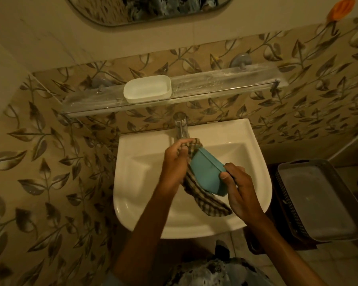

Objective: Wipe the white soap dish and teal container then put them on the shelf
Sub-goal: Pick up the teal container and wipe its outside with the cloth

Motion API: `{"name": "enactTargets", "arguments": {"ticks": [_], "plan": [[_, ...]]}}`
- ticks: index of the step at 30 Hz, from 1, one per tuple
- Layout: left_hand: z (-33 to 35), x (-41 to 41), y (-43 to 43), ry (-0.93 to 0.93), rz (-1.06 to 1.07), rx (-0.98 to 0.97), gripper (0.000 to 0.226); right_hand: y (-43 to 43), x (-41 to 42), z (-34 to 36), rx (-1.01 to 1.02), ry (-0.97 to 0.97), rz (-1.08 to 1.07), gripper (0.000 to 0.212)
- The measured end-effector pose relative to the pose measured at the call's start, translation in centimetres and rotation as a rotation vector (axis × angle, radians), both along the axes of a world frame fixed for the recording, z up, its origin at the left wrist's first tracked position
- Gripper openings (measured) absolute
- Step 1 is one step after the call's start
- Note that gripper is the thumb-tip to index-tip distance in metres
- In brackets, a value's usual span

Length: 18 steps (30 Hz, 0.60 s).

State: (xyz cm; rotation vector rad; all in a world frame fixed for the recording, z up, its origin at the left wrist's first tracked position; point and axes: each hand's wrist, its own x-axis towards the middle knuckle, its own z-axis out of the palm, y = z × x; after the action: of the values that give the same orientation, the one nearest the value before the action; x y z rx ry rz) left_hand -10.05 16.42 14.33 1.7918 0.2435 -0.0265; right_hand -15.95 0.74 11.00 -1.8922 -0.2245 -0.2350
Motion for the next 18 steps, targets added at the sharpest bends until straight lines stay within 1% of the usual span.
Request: {"name": "enactTargets", "arguments": {"ticks": [2,3,5,7,10,11,12,14,16,18], "plan": [[-0.1,0.7,1.8,0.116,0.055,-0.279,0.034,-0.2,0.0,0.5,0.152,0.042,-0.023,0.019],[-0.1,0.7,2.6,0.139,0.096,-0.371,0.035,-0.3,0.0,0.7,0.210,0.043,-0.038,0.021],[-0.7,0.2,3.8,0.169,0.160,-0.455,0.037,-0.4,0.1,1.1,0.315,0.064,-0.071,0.025],[-2.0,-0.7,4.2,0.246,0.199,-0.509,0.036,-0.6,0.3,1.6,0.502,0.114,-0.105,0.026],[-3.7,-2.6,3.4,0.392,0.178,-0.611,0.035,-0.8,0.5,2.4,0.803,0.138,-0.109,0.027],[-4.0,-3.3,2.8,0.417,0.160,-0.659,0.035,-0.7,0.6,2.6,0.871,0.147,-0.104,0.036],[-4.1,-3.9,2.1,0.434,0.152,-0.723,0.035,-0.6,0.7,2.9,0.925,0.159,-0.097,0.046],[-4.3,-5.0,0.6,0.482,0.155,-0.819,0.031,-0.3,0.7,3.1,1.005,0.178,-0.086,0.055],[-4.5,-5.7,-0.6,0.526,0.154,-0.882,0.030,0.0,0.8,2.8,1.029,0.191,-0.070,0.050],[-4.5,-6.0,-1.3,0.520,0.142,-0.935,0.030,0.0,0.6,2.1,1.023,0.197,-0.050,0.035]]}}
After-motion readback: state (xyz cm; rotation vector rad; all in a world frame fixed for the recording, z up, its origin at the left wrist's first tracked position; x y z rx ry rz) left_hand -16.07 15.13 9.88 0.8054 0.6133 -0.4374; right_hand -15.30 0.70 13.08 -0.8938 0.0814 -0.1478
